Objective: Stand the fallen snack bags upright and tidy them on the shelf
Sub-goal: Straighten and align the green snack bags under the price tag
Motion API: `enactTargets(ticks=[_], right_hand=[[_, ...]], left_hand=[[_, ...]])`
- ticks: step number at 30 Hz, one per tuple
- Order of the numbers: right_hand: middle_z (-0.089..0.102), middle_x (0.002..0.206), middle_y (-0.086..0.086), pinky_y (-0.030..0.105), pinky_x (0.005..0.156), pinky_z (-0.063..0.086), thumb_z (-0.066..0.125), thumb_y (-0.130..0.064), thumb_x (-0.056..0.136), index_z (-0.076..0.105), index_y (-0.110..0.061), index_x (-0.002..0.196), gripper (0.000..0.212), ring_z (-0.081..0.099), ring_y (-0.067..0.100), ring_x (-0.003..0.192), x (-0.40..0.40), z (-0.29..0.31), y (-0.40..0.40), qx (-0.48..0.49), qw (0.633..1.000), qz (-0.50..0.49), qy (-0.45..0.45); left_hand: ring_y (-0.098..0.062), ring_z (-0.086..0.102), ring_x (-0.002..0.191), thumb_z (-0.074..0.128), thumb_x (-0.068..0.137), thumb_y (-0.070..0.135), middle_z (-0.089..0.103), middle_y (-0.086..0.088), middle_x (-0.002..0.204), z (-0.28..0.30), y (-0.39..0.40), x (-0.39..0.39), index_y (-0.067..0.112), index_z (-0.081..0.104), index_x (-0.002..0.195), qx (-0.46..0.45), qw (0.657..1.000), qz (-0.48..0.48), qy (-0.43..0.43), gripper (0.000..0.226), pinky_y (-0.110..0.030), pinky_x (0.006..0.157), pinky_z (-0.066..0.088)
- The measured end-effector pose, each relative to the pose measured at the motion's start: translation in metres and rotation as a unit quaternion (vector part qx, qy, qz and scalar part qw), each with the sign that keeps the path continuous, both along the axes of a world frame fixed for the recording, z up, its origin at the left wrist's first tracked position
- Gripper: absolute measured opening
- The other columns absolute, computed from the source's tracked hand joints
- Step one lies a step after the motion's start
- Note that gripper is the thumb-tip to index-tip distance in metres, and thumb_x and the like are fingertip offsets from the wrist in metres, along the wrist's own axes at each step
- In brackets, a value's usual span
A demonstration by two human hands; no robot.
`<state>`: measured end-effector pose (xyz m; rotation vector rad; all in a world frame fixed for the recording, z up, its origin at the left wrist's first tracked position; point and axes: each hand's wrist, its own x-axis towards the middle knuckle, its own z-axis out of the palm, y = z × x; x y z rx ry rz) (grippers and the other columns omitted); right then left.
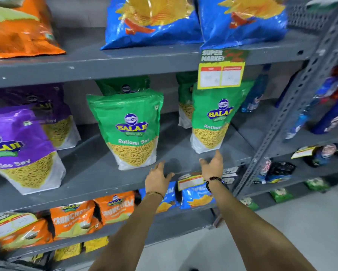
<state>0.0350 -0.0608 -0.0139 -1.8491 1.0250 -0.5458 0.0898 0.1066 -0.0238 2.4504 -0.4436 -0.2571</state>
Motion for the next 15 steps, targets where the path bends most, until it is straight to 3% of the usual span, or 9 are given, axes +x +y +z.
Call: enactTargets(ticks=[3, 6, 10, 12, 15], right_hand=[[0.029, 0.153, 0.015, 0.048, 0.111, 0.032, 0.066, -0.02, 0.085, 0.02, -0.005, 0.146, 0.078, 0.031, 0.033, 0.139, 0.002, -0.001, -0.045, 0.025, 0.999, 0.026, 0.02], [0.025, 0.156, 0.011, 0.049, 0.113, 0.029, 0.067, -0.021, 0.084, 0.014, -0.012, 0.149, 0.085, 0.028, 0.032, 0.141, 0.005, -0.003, -0.083, 0.047, 0.996, 0.066, 0.037], [0.02, 0.158, 0.005, 0.046, 0.113, 0.027, 0.069, -0.019, 0.082, 0.011, -0.017, 0.15, 0.09, 0.024, 0.029, 0.143, 0.014, -0.003, -0.113, 0.081, 0.988, 0.127, 0.036], [0.025, 0.157, 0.005, 0.044, 0.112, 0.029, 0.071, -0.018, 0.08, 0.013, -0.017, 0.15, 0.091, 0.028, 0.027, 0.142, 0.018, -0.002, -0.12, 0.092, 0.984, 0.149, 0.031], [0.05, 0.141, 0.007, 0.034, 0.102, 0.04, 0.075, -0.01, 0.074, 0.029, -0.015, 0.143, 0.083, 0.047, 0.025, 0.128, 0.021, -0.003, -0.123, 0.069, 0.982, 0.175, -0.011]], left_hand=[[-0.033, 0.043, 0.127, 0.063, 0.084, 0.037, 0.051, -0.014, 0.137, -0.002, -0.044, 0.005, 0.017, 0.034, 0.142, -0.032, 0.998, -0.019, 0.043, 0.068, -0.044, 0.098, 0.043], [-0.032, 0.038, 0.132, 0.066, 0.081, 0.037, 0.049, -0.015, 0.14, -0.004, -0.08, 0.014, 0.013, 0.033, 0.141, -0.056, 0.997, 0.015, 0.059, 0.073, -0.043, 0.106, 0.036], [-0.027, 0.035, 0.137, 0.066, 0.08, 0.039, 0.04, -0.012, 0.148, 0.001, -0.11, 0.027, 0.017, 0.027, 0.144, -0.05, 0.997, 0.031, 0.057, 0.078, -0.046, 0.118, 0.012], [-0.025, 0.03, 0.141, 0.065, 0.08, 0.042, 0.04, -0.009, 0.148, 0.005, -0.123, 0.03, 0.022, 0.025, 0.145, -0.04, 0.996, 0.04, 0.074, 0.079, -0.052, 0.118, 0.001], [-0.023, 0.03, 0.14, 0.065, 0.079, 0.042, 0.054, -0.006, 0.136, 0.01, -0.137, 0.028, 0.026, 0.035, 0.139, -0.063, 0.993, 0.049, 0.086, 0.069, -0.06, 0.112, -0.012]])
